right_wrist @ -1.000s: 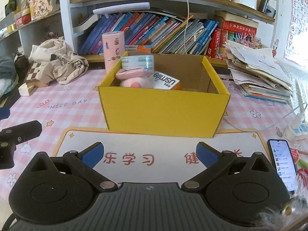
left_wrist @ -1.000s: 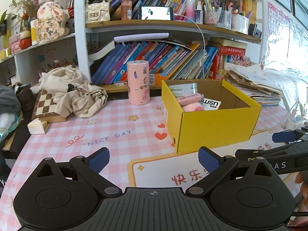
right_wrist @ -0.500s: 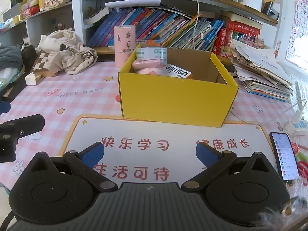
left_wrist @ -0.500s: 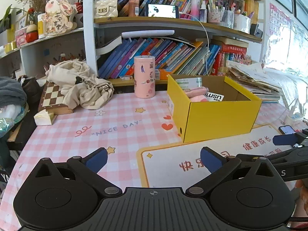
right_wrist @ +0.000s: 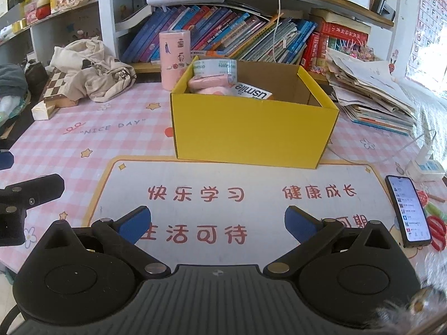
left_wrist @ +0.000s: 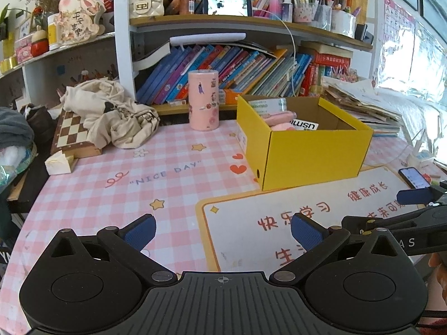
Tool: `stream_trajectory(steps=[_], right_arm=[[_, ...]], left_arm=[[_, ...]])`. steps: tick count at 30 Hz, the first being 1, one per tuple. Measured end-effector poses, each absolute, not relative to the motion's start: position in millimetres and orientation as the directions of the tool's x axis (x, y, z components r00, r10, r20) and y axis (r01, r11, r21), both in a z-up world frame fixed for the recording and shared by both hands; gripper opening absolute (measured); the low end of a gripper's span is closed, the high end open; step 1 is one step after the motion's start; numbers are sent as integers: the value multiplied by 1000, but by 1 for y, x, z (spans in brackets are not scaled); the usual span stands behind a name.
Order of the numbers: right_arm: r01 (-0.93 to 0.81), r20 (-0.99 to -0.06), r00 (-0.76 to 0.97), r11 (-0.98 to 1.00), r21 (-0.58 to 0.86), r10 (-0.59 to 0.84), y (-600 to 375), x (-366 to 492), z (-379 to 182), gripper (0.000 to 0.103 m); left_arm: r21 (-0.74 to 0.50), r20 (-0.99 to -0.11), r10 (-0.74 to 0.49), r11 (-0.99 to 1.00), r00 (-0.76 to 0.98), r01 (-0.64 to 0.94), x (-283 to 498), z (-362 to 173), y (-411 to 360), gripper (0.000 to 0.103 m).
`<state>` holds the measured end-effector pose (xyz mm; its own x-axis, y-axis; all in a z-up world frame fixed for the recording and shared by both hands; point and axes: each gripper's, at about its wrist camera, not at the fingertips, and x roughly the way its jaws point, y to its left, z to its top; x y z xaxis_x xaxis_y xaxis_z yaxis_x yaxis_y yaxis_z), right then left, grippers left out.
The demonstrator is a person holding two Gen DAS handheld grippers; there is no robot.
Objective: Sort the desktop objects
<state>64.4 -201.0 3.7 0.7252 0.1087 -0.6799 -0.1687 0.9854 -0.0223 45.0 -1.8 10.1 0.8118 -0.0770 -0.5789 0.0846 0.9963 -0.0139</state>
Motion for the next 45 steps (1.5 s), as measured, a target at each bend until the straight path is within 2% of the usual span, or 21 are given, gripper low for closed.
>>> stream_trajectory(steps=[45], right_arm=[[-165, -696, 712, 986, -34, 95, -200, 58, 1, 103]], left_arm=[[-50, -607, -111, 994, 787, 102, 38, 0, 2, 103]])
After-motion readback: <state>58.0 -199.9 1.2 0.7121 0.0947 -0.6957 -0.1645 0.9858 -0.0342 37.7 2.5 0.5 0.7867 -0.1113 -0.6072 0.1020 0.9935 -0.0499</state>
